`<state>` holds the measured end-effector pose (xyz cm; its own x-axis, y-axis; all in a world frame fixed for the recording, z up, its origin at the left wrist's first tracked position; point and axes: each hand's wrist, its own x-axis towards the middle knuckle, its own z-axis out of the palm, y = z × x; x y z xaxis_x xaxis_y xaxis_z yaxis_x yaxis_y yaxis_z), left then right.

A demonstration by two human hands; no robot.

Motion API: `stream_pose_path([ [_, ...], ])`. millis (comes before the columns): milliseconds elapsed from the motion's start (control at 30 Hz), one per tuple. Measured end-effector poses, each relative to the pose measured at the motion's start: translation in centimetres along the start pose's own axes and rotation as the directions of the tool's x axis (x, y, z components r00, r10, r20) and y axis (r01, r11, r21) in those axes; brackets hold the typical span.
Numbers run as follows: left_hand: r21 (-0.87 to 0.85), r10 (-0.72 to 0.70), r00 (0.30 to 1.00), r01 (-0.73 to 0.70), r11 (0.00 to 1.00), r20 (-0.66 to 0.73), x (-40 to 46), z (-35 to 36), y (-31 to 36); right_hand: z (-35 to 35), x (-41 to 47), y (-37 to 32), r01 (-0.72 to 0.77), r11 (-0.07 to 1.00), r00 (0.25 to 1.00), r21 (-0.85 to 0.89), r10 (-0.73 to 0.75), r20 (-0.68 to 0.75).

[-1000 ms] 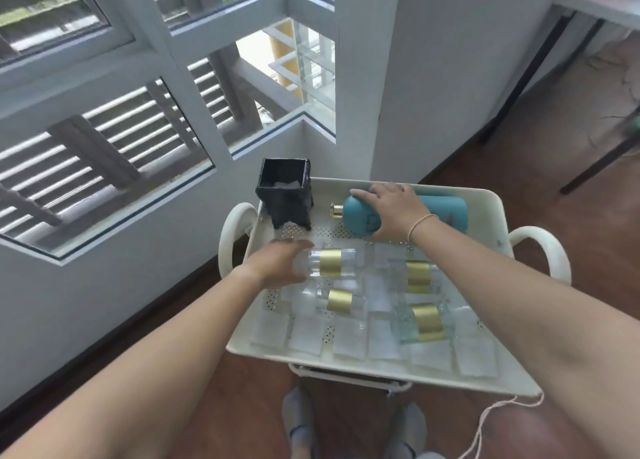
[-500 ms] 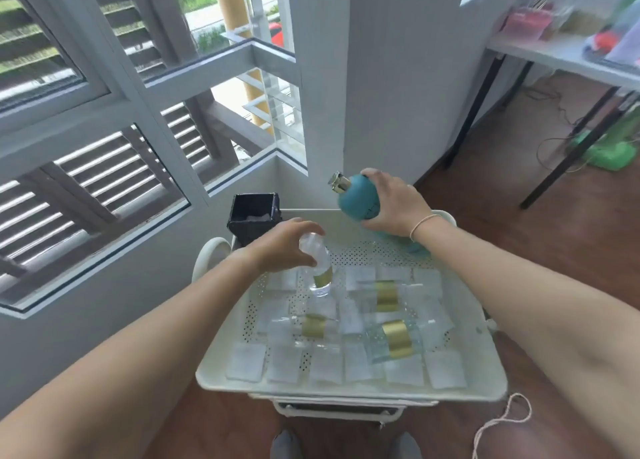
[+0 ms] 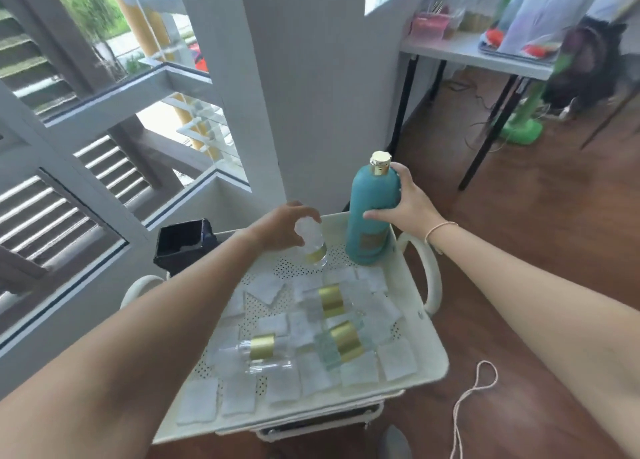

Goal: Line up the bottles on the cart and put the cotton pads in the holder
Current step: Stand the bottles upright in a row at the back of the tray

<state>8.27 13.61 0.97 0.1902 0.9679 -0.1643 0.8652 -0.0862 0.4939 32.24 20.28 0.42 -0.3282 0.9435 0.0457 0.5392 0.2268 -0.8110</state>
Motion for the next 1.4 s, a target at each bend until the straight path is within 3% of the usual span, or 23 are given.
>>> stream_pose_path([
  [100,0.036,0.041,0.999,-0.042,0.998,0.024,1.5,0.8,0.4,0.5,-0.5,0.0,0.03,0.999,0.999,0.016,-0.03,-0.011],
  [367,0.067,0.053,0.999,-0.053,0.996,0.002,4.0,2.3,0.9,2.5,-1.6,-0.3,0.059,0.998,0.97,-0.038,-0.066,-0.233],
  [767,-0.071,0.006,1.0,-0.006,0.997,-0.004,3.7,3.0,0.8,2.4,-2.2,-0.7,0.004,0.999,0.98,-0.037,-0.011,-0.199],
  [867,-0.135,-0.015,0.999,0.008,0.991,-0.05,2.4,2.7,0.7,2.7,-3.5,-1.1,0.026,0.998,0.946,-0.063,-0.045,-0.322],
  [967,-0.156,-0.039,0.995,0.025,0.987,-0.088,0.2,2.5,-0.4,3.7,-6.0,-1.1,0.177,0.981,0.87,-0.079,-0.194,-0.453],
  [1033,-0.14,-0.06,0.994,0.047,0.989,-0.096,-1.7,2.4,-1.7,4.9,-7.7,-0.7,0.217,0.975,0.912,-0.056,-0.222,-0.344],
  [1100,-0.128,-0.084,0.994,0.076,0.989,-0.065,-3.8,2.4,-3.2,6.0,-8.5,0.1,0.159,0.985,0.986,-0.064,-0.162,-0.035],
  [1200,-0.103,-0.152,0.985,0.16,0.982,0.082,-7.2,2.6,-5.5,7.1,-8.3,1.7,0.057,0.959,0.927,-0.276,0.052,0.371],
  [1267,-0.084,-0.211,0.956,0.232,0.969,0.202,-9.4,3.0,-7.0,7.4,-8.0,2.4,0.039,0.924,0.878,-0.38,0.15,0.455],
  [1400,-0.058,-0.298,0.85,0.357,0.932,0.434,-12.8,4.0,-9.5,7.4,-7.4,3.1,0.025,0.916,0.843,-0.401,0.197,0.501],
])
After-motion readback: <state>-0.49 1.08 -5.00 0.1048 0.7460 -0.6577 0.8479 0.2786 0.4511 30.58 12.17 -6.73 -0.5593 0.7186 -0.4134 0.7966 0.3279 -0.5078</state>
